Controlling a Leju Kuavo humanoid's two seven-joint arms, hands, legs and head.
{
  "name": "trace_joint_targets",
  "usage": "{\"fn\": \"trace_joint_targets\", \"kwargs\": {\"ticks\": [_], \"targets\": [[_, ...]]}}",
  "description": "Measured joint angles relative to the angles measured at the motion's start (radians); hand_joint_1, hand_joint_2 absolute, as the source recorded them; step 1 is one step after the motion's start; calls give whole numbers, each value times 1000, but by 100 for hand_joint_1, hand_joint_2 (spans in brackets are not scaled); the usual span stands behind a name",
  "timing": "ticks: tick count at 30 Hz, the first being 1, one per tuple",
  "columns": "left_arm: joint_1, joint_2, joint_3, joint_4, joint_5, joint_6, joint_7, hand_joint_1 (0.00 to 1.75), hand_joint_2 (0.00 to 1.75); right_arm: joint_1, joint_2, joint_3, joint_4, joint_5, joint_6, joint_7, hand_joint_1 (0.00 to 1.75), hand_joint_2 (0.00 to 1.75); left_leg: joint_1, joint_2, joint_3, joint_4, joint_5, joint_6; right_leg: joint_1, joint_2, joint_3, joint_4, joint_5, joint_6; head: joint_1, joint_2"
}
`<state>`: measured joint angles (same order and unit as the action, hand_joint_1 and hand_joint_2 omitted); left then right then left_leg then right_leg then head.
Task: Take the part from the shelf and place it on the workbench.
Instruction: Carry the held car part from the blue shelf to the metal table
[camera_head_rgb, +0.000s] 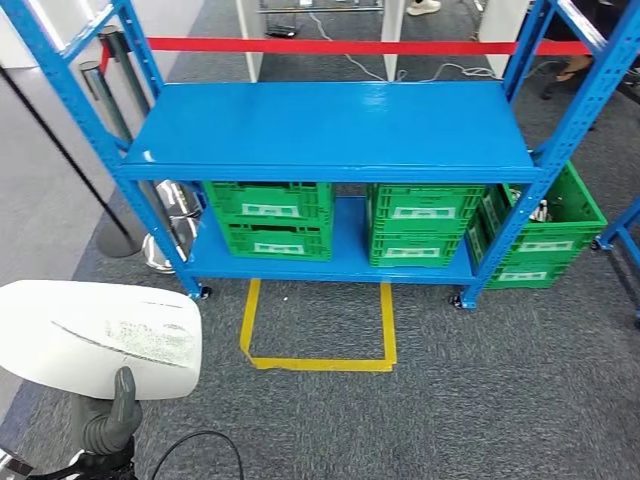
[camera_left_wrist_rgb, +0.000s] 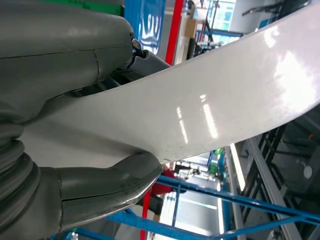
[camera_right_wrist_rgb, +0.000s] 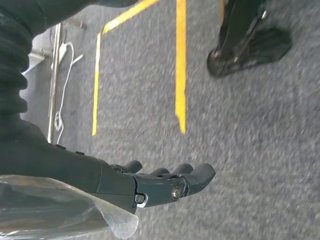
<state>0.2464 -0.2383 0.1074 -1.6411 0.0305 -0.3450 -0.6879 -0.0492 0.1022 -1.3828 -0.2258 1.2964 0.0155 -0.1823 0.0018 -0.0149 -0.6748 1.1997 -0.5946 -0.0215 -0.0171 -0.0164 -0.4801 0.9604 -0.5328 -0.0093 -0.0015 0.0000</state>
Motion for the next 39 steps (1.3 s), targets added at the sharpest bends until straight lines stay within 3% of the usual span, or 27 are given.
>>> {"fn": "trace_joint_targets", "kwargs": {"ticks": [1, 2, 3, 5, 7, 9, 11, 12, 14, 15, 16, 17, 18, 19, 20, 21, 22, 23, 24, 26, 27, 29, 31, 33, 35, 37, 39], "targets": [[0, 1, -2, 0, 0, 0, 0, 175, 175, 0, 0, 0, 0, 0, 0, 0, 0, 175, 3, 3, -4, 60, -22, -4, 1, -12, -14, 3, 12, 1, 0, 0], [1, 2, -3, 0, 0, 0, 0, 175, 175, -1, -1, 0, 0, 0, 0, 0, 0, 175, 5, 4, 2, 97, -16, -7, 1, -24, -29, 8, 22, 2, 0, 0], [1, 3, -4, 0, 0, 1, 0, 175, 175, -2, -1, 0, 0, 0, 0, -1, 0, 175, 7, 6, 21, 101, 10, -8, 1, -35, -45, 14, 31, 3, 0, 0], [2, 5, -7, -2, 0, 6, 0, 175, 175, -3, -1, 0, 0, 1, 0, -4, 0, 175, 7, 24, 109, 5, 63, -4, 2, -54, -78, 30, 44, 8, 0, 0], [2, 6, -11, -8, 0, 15, 0, 175, 175, -4, -1, 0, 0, 2, -1, -7, 0, 175, 2, 57, 214, -150, 59, 5, 4, -69, -97, 44, 55, 17, 0, 0], [4, 8, -15, -17, -1, 26, 0, 175, 175, -4, -1, 0, 0, 3, 0, -10, 0, 175, -5, 66, 251, -227, 40, 15, 6, -86, -106, 48, 71, 28, 1, 0], [11, 10, -16, -25, -3, 38, 0, 175, 175, -5, -2, 0, 0, 3, 0, -13, 0, 175, -4, 53, 233, -236, 51, 30, 4, -84, -116, 52, 71, 41, 1, 0], [15, 12, -17, -29, -3, 43, 0, 175, 175, -4, -2, 0, 0, 3, 0, -14, 0, 175, -2, 46, 219, -239, 62, 39, 3, -65, -124, 67, 46, 46, 3, 0], [21, 13, -20, -37, -7, 49, 0, 175, 175, -1, -4, 0, 1, 3, 0, -17, 0, 175, -3, 32, 188, -240, 89, 55, 2, -12, -148, 150, -52, 51, 5, 0], [24, 14, -21, -40, -9, 51, 0, 175, 175, 0, -4, 0, 1, 3, 0, -19, 0, 175, -6, 22, 172, -239, 102, 59, 4, 3, -160, 212, -101, 50, 7, 0], [27, 14, -22, -43, -10, 52, 0, 175, 175, 0, -5, 0, 1, 3, 0, -20, 0, 175, -9, 13, 155, -238, 116, 61, 5, 10, -168, 271, -130, 48, 7, 0], [30, 15, -22, -47, -10, 54, 0, 175, 175, 0, -5, 0, 1, 3, 0, -22, 0, 175, -12, 3, 137, -237, 130, 62, 7, 13, -165, 310, -131, 45, 8, 0], [33, 16, -22, -50, -11, 54, 0, 175, 175, -1, -6, 0, 1, 3, 0, -23, 0, 175, -14, -7, 118, -234, 143, 61, 8, 15, -150, 320, -109, 42, 8, 0], [35, 16, -22, -53, -11, 54, 0, 175, 175, -1, -6, 0, 1, 4, 0, -24, 0, 175, -16, -18, 100, -231, 155, 60, 9, 20, -118, 295, -74, 37, 7, 0], [36, 17, -22, -57, -12, 54, 0, 175, 175, -1, -6, 0, 1, 4, 0, -26, 0, 175, -16, -30, 83, -226, 166, 58, 9, 36, -71, 237, -43, 32, 7, 0], [37, 16, -22, -63, -13, 55, 0, 175, 175, -1, -6, 0, 1, 4, 0, -28, 0, 175, -18, -41, 69, -219, 175, 54, 9, 63, -12, 159, -31, 27, 8, 0], [38, 16, -22, -69, -14, 55, 0, 175, 175, -1, -7, 0, 1, 4, 0, -29, 0, 175, -19, -52, 57, -213, 184, 51, 8, 88, 41, 79, -36, 24, 8, 0], [39, 16, -23, -75, -15, 55, 0, 175, 175, -1, -7, 0, 1, 4, 0, -31, 0, 175, -21, -62, 49, -208, 193, 47, 7, 107, 76, 20, -50, 22, 7, 0], [41, 16, -23, -80, -15, 56, 0, 175, 175, -1, -7, 0, 1, 5, 0, -32, 0, 175, -22, -74, 43, -206, 203, 42, 8, 110, 94, -13, -63, 20, 7, 0], [46, 17, -23, -88, -16, 57, 0, 175, 175, 0, -6, 0, 2, 5, 0, -32, 0, 175, -22, -87, 34, -205, 215, 33, 6, 84, 87, -23, -61, 13, 7, 0], [48, 17, -23, -91, -17, 59, 0, 175, 175, 1, -5, 0, 3, 5, 0, -33, 0, 175, -22, -76, 28, -195, 201, 27, 4, 68, 83, -23, -54, 7, 4, 0], [51, 18, -25, -95, -18, 63, 0, 175, 175, 3, -5, 0, 4, 6, 0, -33, 0, 175, -19, -29, 4, -119, 126, 15, 2, 35, 73, -24, -43, 0, -2, 0], [51, 19, -29, -97, -19, 67, 0, 175, 175, 8, -5, 0, 4, 9, -1, -33, 0, 175, -10, 0, -29, 17, 45, 2, 3, 0, 63, -21, -37, 0, -5, 0], [51, 20, -34, -97, -22, 71, 0, 175, 175, 9, -6, 0, 4, 15, -2, -31, 0, 175, 0, 8, -27, 81, 34, -5, 4, -34, 53, -14, -35, 2, -6, 0], [51, 21, -38, -98, -24, 78, 0, 175, 175, 6, -6, 0, 4, 22, -1, -30, 0, 175, 2, 22, 43, -11, 82, -3, 4, -60, 52, -6, -36, 5, -6, 0], [49, 22, -44, -100, -24, 84, 0, 175, 175, 2, -6, 2, 5, 30, 1, -30, 0, 175, -7, 64, 120, -140, 114, 15, 6, -81, 51, -1, -37, 13, -5, 0], [48, 24, -48, -104, -25, 87, 0, 175, 175, 1, -5, 5, 6, 36, 3, -30, 0, 175, -20, 87, 140, -190, 118, 33, 7, -101, 48, 1, -33, 24, -5, 0]]}}
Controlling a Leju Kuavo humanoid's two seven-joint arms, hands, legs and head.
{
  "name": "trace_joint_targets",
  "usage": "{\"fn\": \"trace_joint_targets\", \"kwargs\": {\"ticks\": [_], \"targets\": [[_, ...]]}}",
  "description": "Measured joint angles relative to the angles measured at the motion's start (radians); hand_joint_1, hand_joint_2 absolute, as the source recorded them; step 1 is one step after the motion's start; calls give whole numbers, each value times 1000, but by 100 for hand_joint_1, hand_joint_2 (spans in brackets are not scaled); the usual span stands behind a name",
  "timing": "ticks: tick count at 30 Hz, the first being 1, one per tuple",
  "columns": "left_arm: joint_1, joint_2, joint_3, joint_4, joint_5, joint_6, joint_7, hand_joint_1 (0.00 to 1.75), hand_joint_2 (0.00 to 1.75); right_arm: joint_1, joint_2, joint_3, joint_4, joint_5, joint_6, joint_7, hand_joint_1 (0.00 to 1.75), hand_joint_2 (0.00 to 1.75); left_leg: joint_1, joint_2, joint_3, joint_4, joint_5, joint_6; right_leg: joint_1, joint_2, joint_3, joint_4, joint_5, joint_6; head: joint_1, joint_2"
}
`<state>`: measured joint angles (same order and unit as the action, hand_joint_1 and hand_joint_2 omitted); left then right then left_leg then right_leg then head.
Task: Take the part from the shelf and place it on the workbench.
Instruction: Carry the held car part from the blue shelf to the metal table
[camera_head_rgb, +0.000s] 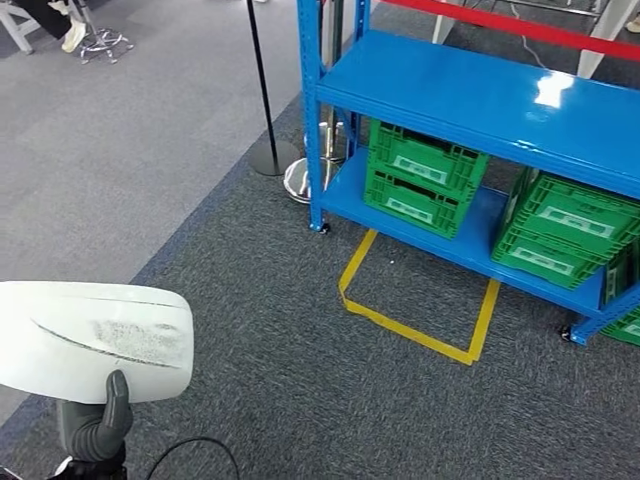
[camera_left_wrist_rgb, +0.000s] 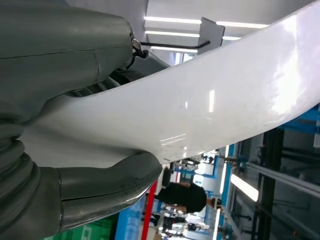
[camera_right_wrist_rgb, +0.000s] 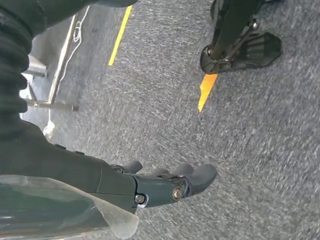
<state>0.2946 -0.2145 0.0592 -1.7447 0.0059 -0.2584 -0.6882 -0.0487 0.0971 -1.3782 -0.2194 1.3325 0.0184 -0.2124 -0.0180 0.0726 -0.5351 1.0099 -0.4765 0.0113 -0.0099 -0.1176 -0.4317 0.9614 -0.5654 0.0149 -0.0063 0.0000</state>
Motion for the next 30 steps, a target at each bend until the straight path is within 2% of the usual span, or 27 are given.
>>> {"fn": "trace_joint_targets", "kwargs": {"ticks": [2, 3, 4, 6, 7, 8, 9, 10, 11, 12, 13, 14, 15, 17, 18, 19, 21, 23, 24, 25, 26, 27, 28, 29, 30], "targets": [[0, 2, -3, -3, 0, 2, 0, 175, 175, -4, 0, 3, 1, 4, 1, -1, 0, 175, 0, -18, -4, -15, 7, 11, -1, -12, -1, -1, -2, 10, 0, 0], [-2, 3, -7, -4, -1, 3, 0, 175, 175, -7, -1, 5, 1, 4, 2, -5, 0, 175, 3, -28, -3, -25, 10, 18, -3, 6, -8, 7, -11, 14, 1, 0], [-7, 4, -13, -5, -3, 1, 0, 175, 175, -11, 0, 7, 1, 0, 3, -9, 0, 175, 7, -38, -2, -36, 13, 24, -4, 35, -24, 34, -30, 17, 2, 0], [-33, 8, -34, 9, -9, -10, -1, 175, 175, -34, 4, 7, 3, -23, 6, 5, 0, 175, 10, -58, -6, -44, 19, 31, -7, 100, -86, 152, -83, 20, 5, 0], [-53, 9, -48, 26, -11, -16, 0, 175, 175, -55, 8, 6, 4, -39, 5, 32, 0, 175, 10, -68, -11, -43, 22, 32, -8, 112, -126, 225, -105, 21, 6, 0], [-75, 11, -65, 49, -11, -19, 0, 175, 175, -86, 13, 4, 5, -55, 3, 68, 0, 175, 10, -78, -15, -41, 24, 31, -9, 116, -160, 279, -113, 24, 6, 0], [-95, 13, -83, 72, -11, -18, 0, 175, 175, -121, 17, 3, 5, -67, -1, 104, 0, 175, 10, -87, -18, -38, 26, 30, -9, 117, -178, 298, -100, 26, 5, 0], [-113, 15, -99, 92, -10, -14, 0, 175, 175, -156, 21, 2, 6, -76, -3, 130, 0, 175, 11, -96, -21, -32, 27, 28, -11, 118, -176, 278, -68, 29, 5, 0], [-127, 16, -113, 107, -8, -9, 0, 175, 175, -186, 23, 2, 7, -83, -2, 145, 0, 175, 13, -107, -23, -25, 26, 25, -15, 126, -157, 223, -24, 33, 5, 0], [-138, 18, -125, 117, -5, -5, 0, 175, 175, -207, 24, 2, 7, -89, 0, 151, 0, 175, 16, -118, -28, -16, 24, 20, -20, 147, -132, 164, 7, 39, 5, 0], [-147, 19, -135, 125, -1, -2, 0, 175, 175, -220, 25, 2, 8, -95, 2, 152, 0, 175, 16, -133, -36, -2, 22, 15, -25, 172, -108, 108, 24, 42, 6, 0], [-154, 21, -142, 131, 2, 1, 0, 175, 175, -228, 26, 2, 8, -101, 5, 150, 0, 175, 17, -148, -48, 9, 23, 8, -29, 191, -93, 76, 27, 41, 6, 0], [-157, 24, -149, 135, 5, 3, 0, 175, 175, -232, 27, 2, 9, -105, 7, 148, 0, 175, 17, -163, -60, 17, 27, 2, -29, 201, -89, 68, 18, 38, 6, 0], [-158, 30, -158, 141, 10, 3, 0, 175, 175, -235, 29, 2, 9, -113, 9, 142, 0, 175, 19, -187, -80, 22, 37, -8, -28, 180, -90, 69, 18, 26, 7, 0], [-157, 34, -161, 144, 12, 3, 0, 175, 175, -235, 30, 2, 10, -118, 9, 140, 0, 175, 18, -180, -87, 29, 35, -12, -28, 167, -93, 70, 21, 20, 6, 0], [-158, 37, -162, 146, 14, 2, 0, 175, 175, -236, 32, 2, 10, -123, 9, 137, 0, 175, 18, -162, -98, 49, 23, -17, -29, 155, -94, 70, 24, 16, 2, 0], [-163, 39, -166, 151, 15, 1, 0, 175, 175, -238, 32, 2, 10, -134, 7, 137, 0, 175, 17, -108, -143, 153, -34, -25, -26, 128, -95, 69, 26, 9, -6, 0], [-166, 40, -170, 157, 16, 0, 0, 175, 175, -238, 32, 2, 10, -145, 6, 139, 0, 175, 19, -84, -197, 283, -87, -30, -20, 98, -96, 69, 25, 7, -8, 0], [-166, 40, -171, 160, 16, 0, 0, 175, 175, -239, 32, 2, 10, -151, 5, 140, 0, 175, 20, -81, -208, 311, -92, -28, -18, 84, -97, 69, 25, 6, -8, 0], [-166, 41, -171, 163, 16, -1, 0, 175, 175, -242, 32, 2, 10, -156, 4, 141, 0, 175, 20, -79, -199, 301, -77, -25, -16, 71, -96, 69, 24, 5, -8, 0], [-167, 41, -171, 164, 15, -2, 0, 175, 175, -245, 32, 2, 10, -161, 3, 141, 0, 175, 18, -74, -172, 249, -47, -19, -14, 59, -95, 69, 24, 4, -8, 0], [-168, 41, -172, 165, 15, -3, 0, 175, 175, -250, 32, 2, 10, -168, 1, 141, 0, 175, 13, -58, -135, 178, -15, -10, -12, 48, -94, 68, 23, 4, -8, 0], [-170, 42, -173, 166, 15, -4, 0, 175, 175, -255, 32, 2, 10, -180, -5, 139, 0, 175, 5, -33, -100, 111, 8, 1, -10, 37, -94, 68, 22, 5, -8, 0], [-174, 42, -175, 166, 15, -5, 0, 175, 175, -259, 32, 2, 10, -196, -14, 133, 0, 175, -3, -11, -76, 60, 20, 11, -8, 28, -94, 67, 22, 7, -8, 0], [-178, 43, -177, 167, 15, -5, 0, 175, 175, -262, 32, 0, 10, -218, -29, 121, 0, 175, -11, 5, -66, 34, 20, 19, -7, 17, -94, 66, 22, 9, -9, 0]]}}
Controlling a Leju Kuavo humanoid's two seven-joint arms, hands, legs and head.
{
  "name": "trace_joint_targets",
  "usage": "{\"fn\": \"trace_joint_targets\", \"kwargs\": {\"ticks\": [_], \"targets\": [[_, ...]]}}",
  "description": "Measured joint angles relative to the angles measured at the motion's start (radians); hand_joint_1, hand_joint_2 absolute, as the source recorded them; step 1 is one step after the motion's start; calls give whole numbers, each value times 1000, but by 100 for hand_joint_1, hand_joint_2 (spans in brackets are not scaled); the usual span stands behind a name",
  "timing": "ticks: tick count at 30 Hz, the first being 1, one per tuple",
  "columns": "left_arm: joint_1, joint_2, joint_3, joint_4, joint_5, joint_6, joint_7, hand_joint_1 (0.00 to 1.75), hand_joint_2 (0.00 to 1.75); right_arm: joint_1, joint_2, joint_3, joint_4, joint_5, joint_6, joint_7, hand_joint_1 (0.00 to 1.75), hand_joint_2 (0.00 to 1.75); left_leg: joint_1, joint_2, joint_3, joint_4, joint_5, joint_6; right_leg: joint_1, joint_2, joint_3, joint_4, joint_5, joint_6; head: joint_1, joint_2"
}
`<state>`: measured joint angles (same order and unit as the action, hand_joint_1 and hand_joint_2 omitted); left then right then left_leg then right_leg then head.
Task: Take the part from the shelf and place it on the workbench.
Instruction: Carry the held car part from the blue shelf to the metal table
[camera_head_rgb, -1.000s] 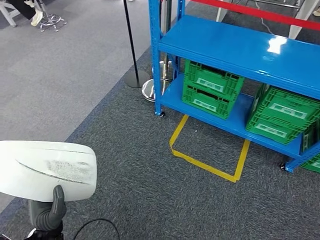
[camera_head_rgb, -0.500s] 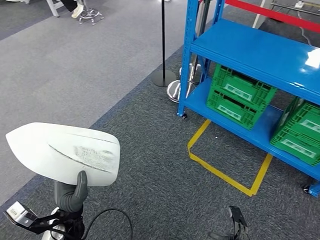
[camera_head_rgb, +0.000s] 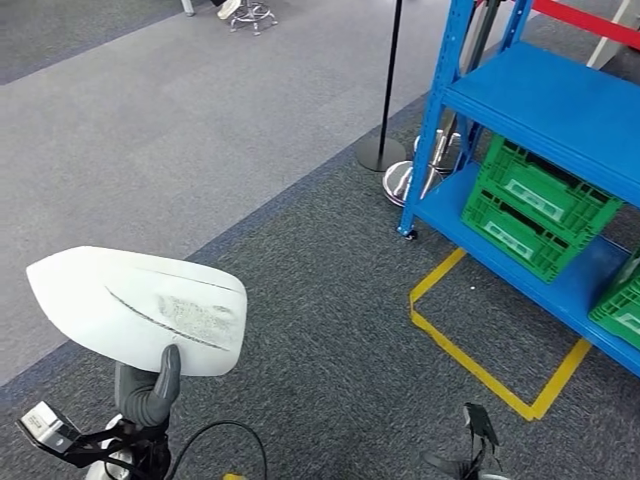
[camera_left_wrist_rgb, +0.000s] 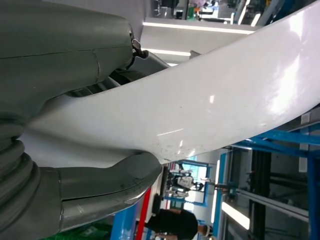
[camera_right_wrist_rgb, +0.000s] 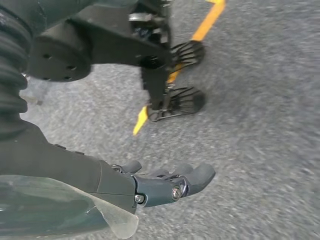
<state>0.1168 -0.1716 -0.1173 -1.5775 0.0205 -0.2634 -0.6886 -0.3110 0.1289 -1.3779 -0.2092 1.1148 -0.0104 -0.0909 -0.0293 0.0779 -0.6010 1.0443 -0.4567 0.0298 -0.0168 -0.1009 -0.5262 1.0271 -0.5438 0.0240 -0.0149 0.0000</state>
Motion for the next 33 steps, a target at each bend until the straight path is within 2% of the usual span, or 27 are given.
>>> {"fn": "trace_joint_targets", "kwargs": {"ticks": [1, 2, 3, 5, 6, 7, 8, 9, 10, 11, 12, 13, 15, 16, 17, 18, 20, 22, 23, 24, 25, 26, 27, 28, 30, 31, 33], "targets": [[-2, 1, -1, 1, 0, 0, 0, 175, 175, -3, 0, -2, 0, -26, -18, -19, 0, 175, -5, 1, 0, -7, -3, 4, 1, -12, 0, -2, 1, 3, -1, 0], [-3, 1, -2, 1, 0, 1, 0, 175, 175, -7, -1, -6, 0, -55, -38, -46, 0, 175, -5, -10, 0, -15, -1, 9, 2, -23, 1, -5, 0, 8, -1, 0], [-2, 2, -2, 1, 0, 2, 0, 175, 175, -13, -5, -9, -2, -83, -57, -78, 0, 175, -3, -21, 2, -23, 3, 12, 1, -18, 1, -5, -4, 11, 0, 0], [-3, 2, -2, 2, -2, 0, 0, 175, 175, -28, -20, -16, -7, -141, -87, -150, 0, 175, 3, -43, 7, -41, 14, 21, -1, 32, -19, 42, -38, 16, 1, 0], [-5, 2, -2, 2, -4, -1, 0, 175, 175, -37, -32, -18, -11, -164, -98, -180, 0, 175, 5, -54, 7, -44, 18, 24, -2, 65, -45, 95, -65, 16, 2, 0], [-6, 2, -2, 1, -9, 11, 0, 175, 175, -41, -44, -20, -15, -175, -102, -214, 0, 175, 5, -68, 5, -45, 20, 27, -2, 87, -78, 164, -94, 17, 2, 0], [2, 0, -1, -4, -13, 36, 0, 175, 175, -35, -55, -16, -22, -174, -95, -260, 0, 175, 4, -82, 4, -44, 20, 28, -1, 96, -110, 225, -114, 18, 4, 0], [18, 0, 4, -19, -14, 68, 0, 175, 175, -16, -64, -7, -31, -168, -79, -326, 0, 175, 4, -97, 4, -44, 20, 28, 0, 100, -131, 261, -118, 20, 4, 0], [44, 0, 14, -41, -11, 98, 0, 175, 175, 16, -68, 6, -45, -165, -53, -411, 0, 175, 5, -114, 6, -43, 19, 28, 0, 101, -134, 261, -104, 21, 4, 0], [73, 0, 27, -69, -5, 113, 0, 175, 175, 57, -68, 23, -66, -178, -22, -491, 0, 175, 7, -131, 9, -41, 18, 26, -1, 104, -117, 220, -71, 21, 4, 0], [101, 0, 42, -97, -1, 111, 0, 175, 175, 101, -66, 43, -93, -209, 8, -550, 0, 175, 9, -150, 10, -36, 15, 23, -4, 117, -88, 153, -32, 23, 5, 0], [124, -1, 57, -120, -2, 97, 0, 175, 175, 143, -60, 70, -121, -253, 31, -585, 0, 175, 9, -168, 7, -29, 11, 18, -8, 141, -60, 88, -5, 25, 6, 0], [151, -6, 82, -156, -15, 70, 0, 175, 175, 203, -43, 143, -170, -333, 49, -601, 0, 175, 9, -195, -9, -13, 8, 8, -14, 183, -27, 16, 12, 22, 8, 0], [160, -10, 93, -169, -21, 62, 0, 175, 175, 218, -35, 183, -186, -356, 48, -604, 0, 175, 9, -203, -16, -8, 10, 3, -14, 191, -24, 13, 7, 18, 8, 0], [165, -12, 102, -179, -25, 58, 0, 175, 175, 225, -27, 219, -199, -367, 45, -606, 0, 175, 10, -210, -21, -7, 12, -1, -14, 184, -23, 12, 8, 12, 8, 0], [169, -14, 109, -186, -27, 57, 0, 175, 175, 227, -19, 253, -211, -373, 43, -608, 0, 175, 10, -206, -23, -4, 12, -6, -14, 175, -23, 11, 11, 7, 8, 0], [171, -16, 119, -196, -29, 57, 0, 175, 175, 230, -7, 310, -237, -380, 39, -610, 0, 175, 9, -160, -42, 38, -15, -18, -16, 149, -17, 5, 14, -8, 2, 0], [170, -18, 122, -202, -31, 57, 0, 175, 175, 235, 1, 357, -258, -387, 35, -610, 0, 175, 15, -105, -96, 155, -78, -31, -13, 118, -14, 3, 13, -19, -3, 0], [171, -19, 122, -202, -32, 57, 0, 175, 175, 239, 4, 376, -266, -390, 34, -611, 0, 175, 20, -94, -127, 221, -106, -36, -11, 101, -14, 3, 12, -20, -3, 0], [173, -20, 123, -202, -32, 57, 0, 175, 175, 242, 6, 393, -273, -394, 34, -610, 0, 175, 24, -90, -147, 267, -120, -39, -10, 85, -13, 3, 11, -21, -3, 0], [175, -20, 123, -202, -32, 56, 0, 175, 175, 245, 9, 408, -279, -398, 33, -610, 0, 175, 28, -88, -149, 276, -114, -41, -10, 69, -13, 3, 10, -21, -3, 0], [176, -20, 124, -202, -33, 56, 0, 175, 175, 246, 12, 422, -284, -401, 33, -610, 0, 175, 30, -85, -132, 247, -92, -41, -10, 55, -11, 3, 9, -20, -3, 0], [177, -20, 124, -204, -33, 55, 0, 175, 175, 246, 15, 435, -287, -404, 32, -610, 0, 175, 31, -75, -98, 184, -58, -39, -10, 42, -9, 3, 7, -18, -3, 0], [176, -20, 125, -205, -33, 54, 0, 175, 175, 245, 17, 447, -289, -405, 30, -610, 0, 175, 28, -51, -58, 112, -31, -35, -9, 30, -6, 3, 5, -15, -3, 0], [175, -21, 125, -209, -35, 54, 0, 175, 175, 246, 21, 466, -291, -406, 23, -610, 0, 175, 16, -9, -6, 12, -8, -25, -6, 11, -3, 2, -1, -5, -3, 0], [175, -21, 125, -210, -36, 54, 0, 175, 175, 246, 23, 474, -291, -407, 19, -610, 0, 175, 10, -1, 0, -4, -11, -21, -5, 1, -1, 0, -3, 1, -3, 0], [179, -22, 125, -211, -40, 56, 0, 175, 175, 246, 30, 491, -291, -415, 9, -610, 0, 175, 9, -22, 2, -16, -8, -11, -7, -19, 5, -6, -7, 12, -3, 0]]}}
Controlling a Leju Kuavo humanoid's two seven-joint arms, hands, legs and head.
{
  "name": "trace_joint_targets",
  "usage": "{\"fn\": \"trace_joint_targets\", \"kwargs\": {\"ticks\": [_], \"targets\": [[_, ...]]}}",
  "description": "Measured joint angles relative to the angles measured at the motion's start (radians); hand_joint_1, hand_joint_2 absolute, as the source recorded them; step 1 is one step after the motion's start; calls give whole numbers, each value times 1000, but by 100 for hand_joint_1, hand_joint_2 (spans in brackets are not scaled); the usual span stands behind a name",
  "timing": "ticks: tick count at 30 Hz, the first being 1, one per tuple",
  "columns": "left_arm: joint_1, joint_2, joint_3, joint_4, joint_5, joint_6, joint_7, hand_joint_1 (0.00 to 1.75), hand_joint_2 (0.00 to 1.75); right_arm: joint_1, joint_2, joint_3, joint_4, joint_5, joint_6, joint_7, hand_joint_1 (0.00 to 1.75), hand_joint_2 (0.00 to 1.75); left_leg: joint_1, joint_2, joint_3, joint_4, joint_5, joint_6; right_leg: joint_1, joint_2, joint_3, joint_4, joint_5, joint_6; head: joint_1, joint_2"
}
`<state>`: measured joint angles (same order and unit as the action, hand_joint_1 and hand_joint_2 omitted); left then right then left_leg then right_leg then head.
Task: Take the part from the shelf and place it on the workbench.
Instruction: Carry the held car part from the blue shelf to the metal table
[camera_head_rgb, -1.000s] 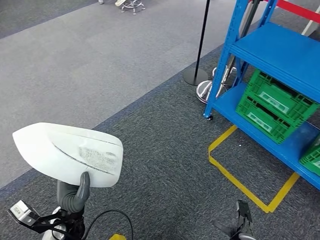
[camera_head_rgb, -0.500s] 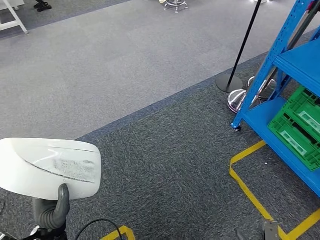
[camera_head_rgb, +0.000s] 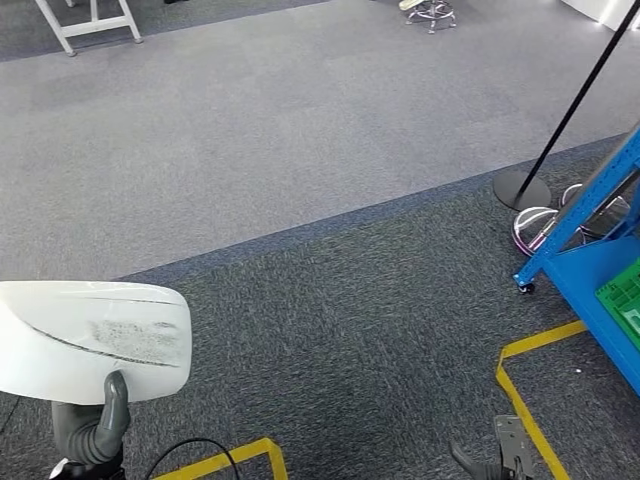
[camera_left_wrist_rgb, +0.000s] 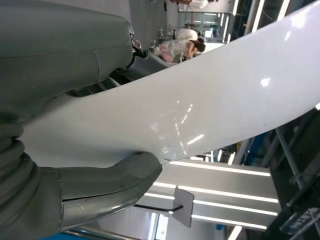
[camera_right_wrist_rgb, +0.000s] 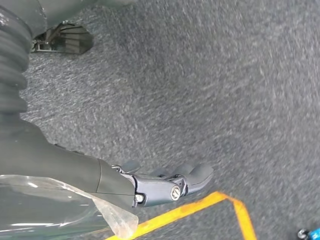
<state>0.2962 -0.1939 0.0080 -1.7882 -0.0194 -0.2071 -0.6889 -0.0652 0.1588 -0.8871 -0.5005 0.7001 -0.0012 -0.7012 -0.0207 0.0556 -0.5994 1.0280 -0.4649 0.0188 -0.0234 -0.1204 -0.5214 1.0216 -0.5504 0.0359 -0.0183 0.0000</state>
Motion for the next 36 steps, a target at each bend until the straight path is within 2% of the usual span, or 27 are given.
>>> {"fn": "trace_joint_targets", "kwargs": {"ticks": [1, 3, 4, 5, 6, 7, 8, 10, 17, 18, 20, 21, 22, 23, 24, 25, 26, 27, 28, 29, 30, 31, 32, 33, 34, 36], "targets": [[2, -1, 0, -1, -2, 2, 0, 175, 175, 0, 3, 9, -1, -7, -3, 0, 0, 175, 2, -11, 5, -9, 4, 6, -2, 8, 0, 5, -7, 4, 1, 0], [3, -4, 0, -3, -4, 7, 0, 175, 175, 1, 8, 22, -2, -21, -4, -1, 0, 175, 8, -33, 18, -24, 10, 19, -4, 57, -27, 68, -46, 7, 5, 0], [2, -5, 0, -3, -4, 10, 0, 175, 175, 4, 8, 26, -1, -25, -5, -1, 0, 175, 8, -44, 20, -25, 9, 23, -3, 87, -55, 129, -74, 7, 8, 0], [3, -6, -1, -3, -5, 14, 0, 175, 175, 7, 9, 28, 0, -27, -10, 0, 0, 175, 7, -58, 20, -25, 8, 26, -2, 105, -91, 196, -100, 6, 9, 0], [5, -6, -1, -3, -5, 17, 0, 175, 175, 11, 9, 31, 1, -29, -18, 0, 0, 175, 6, -72, 20, -24, 7, 27, 0, 113, -123, 247, -112, 6, 11, 0], [6, -6, -2, -3, -5, 20, 0, 175, 175, 14, 9, 34, 1, -31, -27, 0, 0, 175, 5, -87, 21, -23, 6, 28, 2, 117, -142, 267, -105, 5, 11, 0], [8, -6, -2, -3, -5, 22, 0, 175, 175, 16, 9, 38, 2, -32, -35, 0, 0, 175, 5, -100, 22, -22, 5, 27, 3, 120, -146, 259, -85, 4, 11, 0], [8, -6, -2, -3, -4, 23, 0, 175, 175, 16, 9, 42, 2, -33, -44, 0, 0, 175, 5, -115, 25, -21, 4, 25, 4, 122, -136, 217, -45, 3, 11, 0], [8, -6, -2, -3, -4, 23, 0, 175, 175, 16, 9, 43, 2, -33, -45, 0, 0, 175, 5, -117, 25, -20, 3, 25, 4, 122, -132, 207, -37, 2, 11, 0], [8, -6, -3, -3, -4, 23, 0, 175, 175, 16, 9, 44, 2, -33, -46, 0, 0, 175, 5, -118, 25, -20, 3, 25, 4, 123, -127, 195, -30, 2, 11, 0], [8, -6, -7, -3, -4, 27, 0, 175, 175, 14, 9, 48, 4, -32, -53, 0, 0, 175, 7, -130, 26, -13, -4, 19, 1, 156, -90, 109, 10, 1, 10, 0], [9, -6, -11, -3, -8, 34, 0, 175, 175, 14, 8, 54, 9, -30, -62, 0, 0, 175, 9, -147, 22, -7, -5, 13, 0, 173, -68, 63, 26, -2, 10, 0], [10, -5, -16, -3, -10, 43, 0, 175, 175, 12, 8, 62, 16, -28, -72, 0, 0, 175, 10, -136, 6, 24, -22, 1, -1, 178, -45, 24, 35, -10, 7, 0], [12, -2, -23, -3, -12, 52, 0, 175, 175, 11, 6, 69, 25, -27, -79, 0, 0, 175, 12, -118, -37, 102, -46, -10, 1, 152, -33, 16, 27, -19, 3, 0], [14, 1, -29, -4, -14, 60, 0, 175, 175, 9, 5, 76, 35, -26, -86, 0, 0, 175, 14, -98, -72, 161, -58, -19, 4, 120, -21, 9, 21, -28, 0, 0], [15, 3, -33, -4, -13, 64, 0, 175, 175, 6, 4, 80, 40, -26, -87, 0, 0, 175, 15, -66, -90, 196, -60, -22, 5, 85, -10, 6, 15, -34, -4, 0], [16, 5, -37, -4, -13, 66, 0, 175, 175, 4, 3, 82, 45, -26, -87, 0, 0, 175, 13, -50, -86, 181, -37, -17, 7, 60, -3, 5, 9, -35, -4, 0], [15, 5, -37, -4, -13, 67, 0, 175, 175, 2, 3, 85, 47, -25, -88, 0, 0, 175, 7, -30, -51, 112, -9, -10, 8, 50, 2, 4, 5, -32, -4, 0], [14, 6, -38, -5, -13, 69, 0, 175, 175, 0, 3, 87, 49, -23, -89, 0, 0, 175, 0, -12, -23, 55, 7, -1, 9, 41, 6, 4, 1, -28, -4, 0], [13, 6, -40, -6, -13, 70, 0, 175, 175, -1, 3, 90, 51, -22, -90, 0, 0, 175, -7, 3, -7, 21, 10, 5, 11, 31, 9, 2, -2, -24, -4, 0], [13, 6, -41, -7, -13, 71, 0, 175, 175, -2, 4, 93, 53, -20, -91, 0, 0, 175, -12, 4, -4, 11, 4, 10, 11, 20, 10, 0, -4, -19, -5, 0], [14, 7, -42, -8, -13, 72, 0, 175, 175, -5, 4, 97, 56, -17, -92, 0, 0, 175, -14, -6, -2, 2, 4, 15, 12, 9, 14, -3, -5, -14, -5, 0], [17, 7, -43, -8, -13, 72, 0, 175, 175, -8, 3, 100, 57, -16, -92, 0, 0, 175, -12, -16, 4, -7, 7, 19, 11, 7, 18, -4, -9, -9, -4, 0], [17, 8, -44, -9, -13, 72, 0, 175, 175, -11, 3, 102, 59, -14, -92, 0, 0, 175, -9, -26, 12, -18, 11, 24, 10, 21, 17, 4, -18, -6, -5, 0], [16, 9, -45, -10, -12, 73, 0, 175, 175, -14, 3, 104, 60, -14, -93, 0, 0, 175, -5, -36, 20, -29, 14, 28, 10, 46, 6, 31, -34, -3, -3, 0], [13, 11, -50, -11, -13, 76, 0, 175, 175, -15, 2, 105, 64, -12, -93, 0, 0, 175, 0, -57, 27, -37, 17, 33, 9, 101, -56, 146, -83, 1, 1, 0]]}}
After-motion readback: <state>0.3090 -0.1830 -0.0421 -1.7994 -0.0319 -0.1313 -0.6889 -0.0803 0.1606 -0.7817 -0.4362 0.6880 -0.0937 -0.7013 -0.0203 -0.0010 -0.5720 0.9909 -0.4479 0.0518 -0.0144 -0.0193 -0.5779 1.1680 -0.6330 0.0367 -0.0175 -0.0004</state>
